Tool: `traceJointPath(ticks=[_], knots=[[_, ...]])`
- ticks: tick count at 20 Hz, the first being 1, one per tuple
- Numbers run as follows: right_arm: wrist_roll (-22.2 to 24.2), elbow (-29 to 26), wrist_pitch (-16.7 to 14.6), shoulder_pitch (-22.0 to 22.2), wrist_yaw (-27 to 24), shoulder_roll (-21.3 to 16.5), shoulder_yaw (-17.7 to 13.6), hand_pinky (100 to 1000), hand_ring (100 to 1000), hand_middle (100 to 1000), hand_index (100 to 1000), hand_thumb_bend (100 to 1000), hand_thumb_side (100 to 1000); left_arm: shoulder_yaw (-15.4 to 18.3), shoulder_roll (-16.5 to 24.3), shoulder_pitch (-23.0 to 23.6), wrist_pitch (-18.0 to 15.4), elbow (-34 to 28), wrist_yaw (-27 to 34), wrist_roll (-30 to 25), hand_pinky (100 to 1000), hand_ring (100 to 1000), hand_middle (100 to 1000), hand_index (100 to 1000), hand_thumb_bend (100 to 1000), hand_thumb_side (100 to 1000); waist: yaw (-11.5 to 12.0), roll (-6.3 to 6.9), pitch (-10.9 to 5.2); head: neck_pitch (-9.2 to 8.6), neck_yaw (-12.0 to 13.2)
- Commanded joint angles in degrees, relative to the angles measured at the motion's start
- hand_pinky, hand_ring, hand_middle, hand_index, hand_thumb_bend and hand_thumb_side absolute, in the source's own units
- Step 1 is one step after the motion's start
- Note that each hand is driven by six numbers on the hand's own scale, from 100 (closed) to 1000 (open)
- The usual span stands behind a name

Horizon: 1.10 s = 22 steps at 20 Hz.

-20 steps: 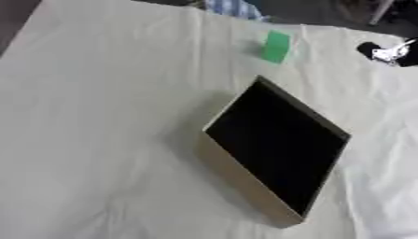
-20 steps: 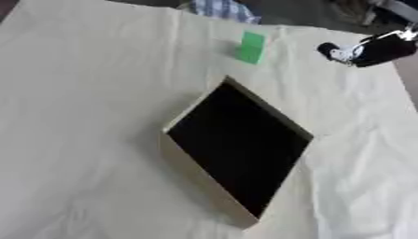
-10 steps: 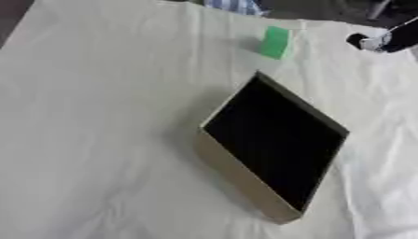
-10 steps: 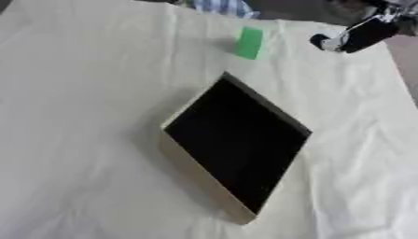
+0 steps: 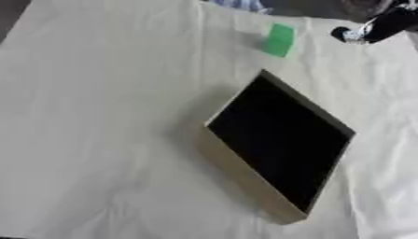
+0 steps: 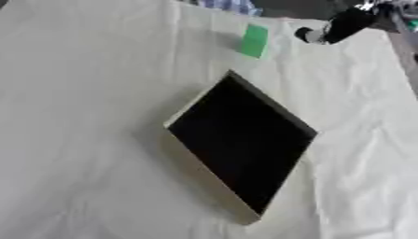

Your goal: Pick up objects on the table and place them in the box.

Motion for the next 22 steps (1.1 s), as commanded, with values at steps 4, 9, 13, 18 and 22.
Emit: traceJointPath(ticks=[4,9,13,18,22], knots=[[0.12,1.69,-0.77,-2.30,1.73,0.33,-0.83,856,870,843,1000,309,312,0.09,0.77,-1.04,-0.05,-1.09,0.33,-0.17,609,692,657,805,100,673,0.68,0.06,-0.43,-3.30,-2.56],[0.12,2.46,-1.03,-3.42,1.93,1.39,-0.67,854,870,840,1000,306,318,0.00,0.79,-1.23,-0.09,-1.09,0.27,-0.25,608,690,656,805,100,678,1.34,-0.17,0.31,-4.55,-6.03],[-0.08,2.86,-1.16,-3.74,2.28,1.72,-0.63,854,870,840,1000,306,318,-0.01,0.82,-1.28,-0.10,-1.09,0.24,-0.24,608,690,656,805,100,678,1.51,-0.22,0.48,-4.66,-6.50],[-0.05,4.35,-0.72,-5.29,1.76,3.31,-1.00,856,871,833,1000,295,359,-0.16,0.88,-1.99,-0.15,-1.09,0.24,-0.38,606,684,653,804,100,686,2.92,-1.05,1.69,-4.84,-7.12],[-0.04,4.58,-1.10,-5.81,2.81,3.82,-0.81,863,874,836,1000,313,363,-0.22,0.96,-2.20,-0.12,-1.09,0.26,-0.50,604,679,649,803,100,690,3.42,-1.55,2.23,-4.79,-6.95]])
